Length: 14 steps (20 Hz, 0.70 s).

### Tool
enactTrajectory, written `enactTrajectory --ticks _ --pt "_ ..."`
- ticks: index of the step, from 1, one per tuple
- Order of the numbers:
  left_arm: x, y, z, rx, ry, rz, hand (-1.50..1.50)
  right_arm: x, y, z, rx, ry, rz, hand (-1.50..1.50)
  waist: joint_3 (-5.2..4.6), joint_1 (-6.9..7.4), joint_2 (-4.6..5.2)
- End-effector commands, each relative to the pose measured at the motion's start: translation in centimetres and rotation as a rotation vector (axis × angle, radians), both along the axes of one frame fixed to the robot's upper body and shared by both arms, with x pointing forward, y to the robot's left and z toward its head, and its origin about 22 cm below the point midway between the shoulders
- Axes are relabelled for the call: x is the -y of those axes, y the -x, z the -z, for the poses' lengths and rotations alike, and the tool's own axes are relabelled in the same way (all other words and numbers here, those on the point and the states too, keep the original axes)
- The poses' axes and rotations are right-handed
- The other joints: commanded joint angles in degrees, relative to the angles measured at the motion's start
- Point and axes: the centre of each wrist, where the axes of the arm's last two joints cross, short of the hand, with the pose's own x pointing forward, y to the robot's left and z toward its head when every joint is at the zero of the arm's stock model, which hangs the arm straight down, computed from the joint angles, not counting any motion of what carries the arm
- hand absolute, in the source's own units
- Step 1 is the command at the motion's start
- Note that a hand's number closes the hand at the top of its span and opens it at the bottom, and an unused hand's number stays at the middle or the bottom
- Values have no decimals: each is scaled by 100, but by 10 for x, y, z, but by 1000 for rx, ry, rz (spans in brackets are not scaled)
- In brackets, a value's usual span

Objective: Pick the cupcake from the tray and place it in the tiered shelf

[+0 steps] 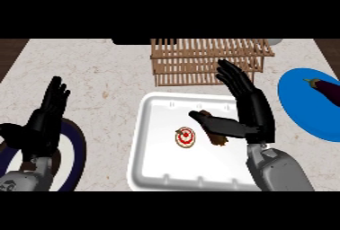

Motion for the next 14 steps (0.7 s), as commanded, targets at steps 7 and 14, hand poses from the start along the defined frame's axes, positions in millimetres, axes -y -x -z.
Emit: enactTrajectory --ticks 7,14 --pt "10 2 -14 -9 12 5 0 -17 11 -71 -149 561 -249 -150 -14 24 -55" --pt "19 4 -2 -26 23 34 0 -65 17 -100 -218 1074 -181 -150 -30 69 -55"
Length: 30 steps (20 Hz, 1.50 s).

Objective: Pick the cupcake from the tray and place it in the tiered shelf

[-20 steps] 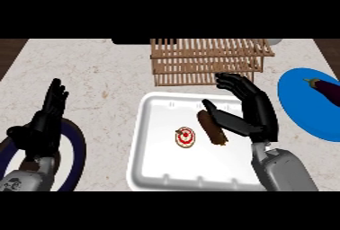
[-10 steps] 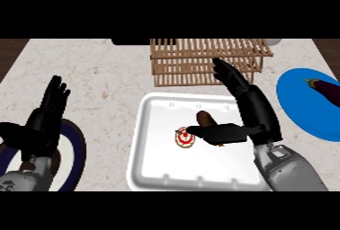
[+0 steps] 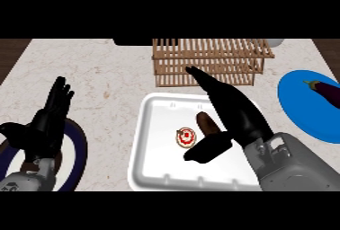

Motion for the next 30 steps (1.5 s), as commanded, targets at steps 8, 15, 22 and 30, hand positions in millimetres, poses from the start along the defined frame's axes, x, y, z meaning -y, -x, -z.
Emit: enactTrajectory --ticks 8,15,22,30 --pt "-3 -10 -10 3 -18 -3 0 -100 14 -16 -97 410 93 -150 18 -13 49" --pt "-9 6 3 -9 -5 14 0 -98 -12 4 -135 649 153 -150 16 -9 40" --pt "-5 6 -2 14 4 -15 0 -91 -7 43 -178 668 200 -150 29 -50 45" --pt "-5 10 -20 2 6 13 0 -88 -4 70 -197 645 190 -150 32 -19 57"
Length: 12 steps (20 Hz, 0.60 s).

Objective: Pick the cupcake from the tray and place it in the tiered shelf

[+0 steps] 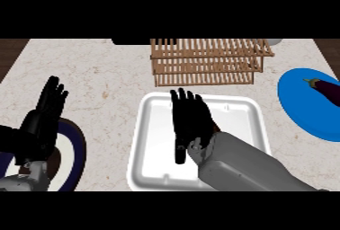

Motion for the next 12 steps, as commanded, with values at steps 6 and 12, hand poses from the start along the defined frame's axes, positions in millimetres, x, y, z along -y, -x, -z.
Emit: enactTrajectory --ticks 6,12 --pt "-3 -2 5 14 0 -8 0 5 13 26 -67 95 104 -150 1 -14 9" --pt "10 -5 -12 -2 -7 8 0 7 18 47 -32 64 103 -150 4 1 12"
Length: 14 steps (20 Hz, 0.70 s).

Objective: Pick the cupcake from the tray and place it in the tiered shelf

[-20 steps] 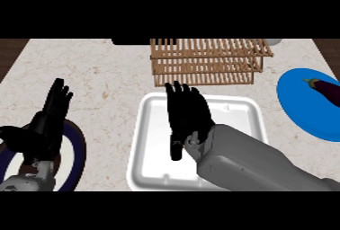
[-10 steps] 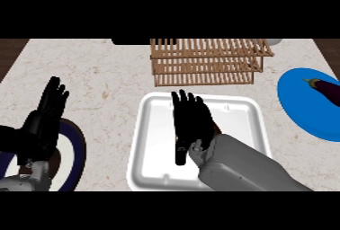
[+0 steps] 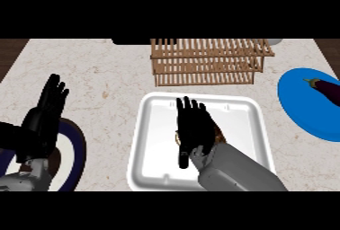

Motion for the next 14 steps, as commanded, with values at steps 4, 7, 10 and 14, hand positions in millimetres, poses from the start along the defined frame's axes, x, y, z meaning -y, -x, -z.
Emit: enactTrajectory --ticks 4,7,10,14 --pt "-4 -5 7 4 -8 -22 0 7 -15 -3 -4 8 58 -150 1 9 7" --pt "-3 -6 6 8 10 8 0 -9 -21 16 -18 25 56 -150 0 27 13" --pt "-3 7 0 -7 -1 2 0 -10 0 17 -48 16 85 -150 1 17 -1" --pt "11 0 15 5 -7 -6 0 -13 -2 45 -103 34 63 150 1 35 12"
